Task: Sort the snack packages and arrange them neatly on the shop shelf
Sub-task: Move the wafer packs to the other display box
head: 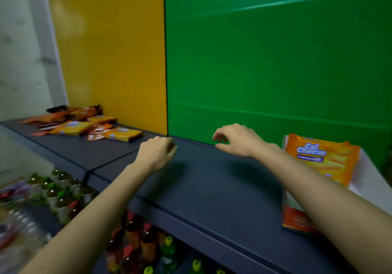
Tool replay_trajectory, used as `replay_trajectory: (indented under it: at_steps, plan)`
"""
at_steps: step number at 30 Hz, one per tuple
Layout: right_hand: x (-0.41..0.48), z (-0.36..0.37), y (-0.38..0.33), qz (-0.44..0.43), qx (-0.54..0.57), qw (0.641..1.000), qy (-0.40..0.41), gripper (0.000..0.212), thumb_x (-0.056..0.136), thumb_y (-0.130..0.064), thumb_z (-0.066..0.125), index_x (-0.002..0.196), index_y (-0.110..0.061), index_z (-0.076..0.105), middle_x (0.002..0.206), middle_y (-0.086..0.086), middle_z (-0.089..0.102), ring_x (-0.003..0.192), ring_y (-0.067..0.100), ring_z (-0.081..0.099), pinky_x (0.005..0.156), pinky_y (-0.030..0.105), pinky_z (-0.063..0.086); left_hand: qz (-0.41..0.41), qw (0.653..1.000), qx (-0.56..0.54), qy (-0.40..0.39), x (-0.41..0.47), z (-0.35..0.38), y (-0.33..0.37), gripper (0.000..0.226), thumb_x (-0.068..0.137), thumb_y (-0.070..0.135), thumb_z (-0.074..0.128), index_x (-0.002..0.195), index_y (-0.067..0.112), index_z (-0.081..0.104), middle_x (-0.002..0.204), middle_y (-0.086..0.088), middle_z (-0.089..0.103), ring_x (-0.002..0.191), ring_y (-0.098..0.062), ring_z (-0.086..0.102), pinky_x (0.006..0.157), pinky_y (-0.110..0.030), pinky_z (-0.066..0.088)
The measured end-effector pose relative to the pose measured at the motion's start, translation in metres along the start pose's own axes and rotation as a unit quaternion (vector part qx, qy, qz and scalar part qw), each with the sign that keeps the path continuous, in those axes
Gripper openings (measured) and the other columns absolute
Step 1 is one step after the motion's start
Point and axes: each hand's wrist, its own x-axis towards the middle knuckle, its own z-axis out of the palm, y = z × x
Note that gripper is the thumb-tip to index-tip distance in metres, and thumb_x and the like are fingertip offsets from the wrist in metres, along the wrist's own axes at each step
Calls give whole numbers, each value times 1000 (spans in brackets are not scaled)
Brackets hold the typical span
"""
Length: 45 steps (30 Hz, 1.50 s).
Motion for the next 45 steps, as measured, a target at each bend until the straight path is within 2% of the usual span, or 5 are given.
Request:
replay_trajectory:
  at_steps: [21,26,35,40,45]
  plan:
    - [174,93,-268,34,125,991,-17,27,90,-36,55,113,-22,63,115,1,65,104,20,59,87,37,51,-66,997,31,-17,-57,-37,-346,30,94,39,44,101,17,62,107,-2,65,99,-25,60,75,-35,48]
    - [222,108,-283,127,119,985,-10,38,91,-41,51,119,-18,59,123,7,61,110,28,56,85,36,47,-83,996,6,9,-41,-28,-398,28,94,39,45,99,18,63,105,0,65,99,-24,60,74,-34,47]
    - [311,157,-267,318,100,936,-113,88,82,-74,36,140,-8,39,144,13,44,128,32,46,100,40,39,-106,994,-21,26,30,12,-474,28,92,41,47,99,20,65,101,-2,67,95,-23,61,72,-34,48]
    - [348,168,-257,360,130,917,-109,102,73,-79,45,146,-10,25,150,13,36,134,34,39,104,40,36,-153,985,-68,32,82,40,-504,30,91,36,52,101,10,65,107,-9,65,98,-26,59,75,-38,49]
    - [379,175,-250,379,171,899,-139,113,68,-71,60,148,-7,13,154,14,25,138,34,32,107,43,35,-212,973,-85,9,112,61,-527,54,90,44,52,125,3,51,129,-16,52,119,-30,46,91,-41,42]
